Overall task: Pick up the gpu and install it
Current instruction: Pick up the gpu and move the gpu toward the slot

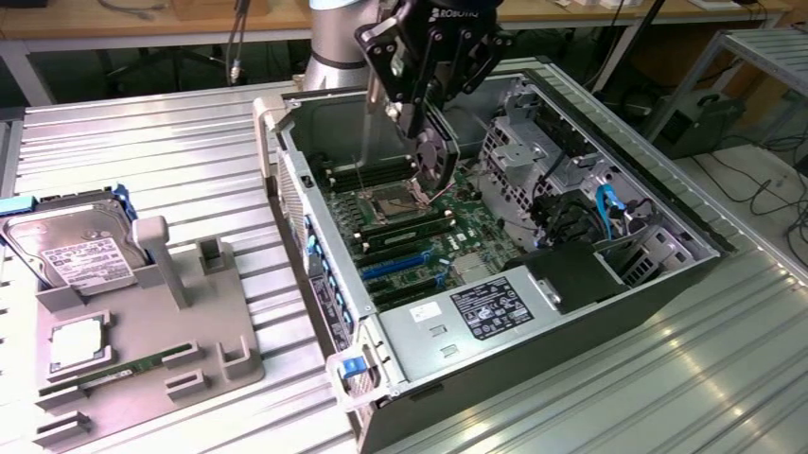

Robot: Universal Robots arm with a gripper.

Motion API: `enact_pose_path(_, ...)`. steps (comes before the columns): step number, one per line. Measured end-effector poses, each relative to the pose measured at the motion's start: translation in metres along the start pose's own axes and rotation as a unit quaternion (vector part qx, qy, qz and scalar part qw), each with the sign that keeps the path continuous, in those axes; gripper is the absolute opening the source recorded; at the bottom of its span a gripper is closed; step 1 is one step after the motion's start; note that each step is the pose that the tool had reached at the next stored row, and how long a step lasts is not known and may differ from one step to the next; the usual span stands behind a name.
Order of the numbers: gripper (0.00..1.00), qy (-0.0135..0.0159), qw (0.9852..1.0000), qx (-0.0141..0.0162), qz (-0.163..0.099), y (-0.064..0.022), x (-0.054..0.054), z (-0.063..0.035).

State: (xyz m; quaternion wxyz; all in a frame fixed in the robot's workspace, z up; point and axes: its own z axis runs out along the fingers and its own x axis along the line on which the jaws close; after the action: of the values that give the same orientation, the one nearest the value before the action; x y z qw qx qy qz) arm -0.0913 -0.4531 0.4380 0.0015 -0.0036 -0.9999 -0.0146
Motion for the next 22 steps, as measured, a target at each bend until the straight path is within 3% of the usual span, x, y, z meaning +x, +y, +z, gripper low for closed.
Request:
enact_pose_path(15,0.27,0.0,1.0,0.0,0.0,0.0002,-0.02,-0.0001)
enact_pose_path(22,0.27,0.0,1.0,0.0,0.0,0.0002,-0.034,-0.0001)
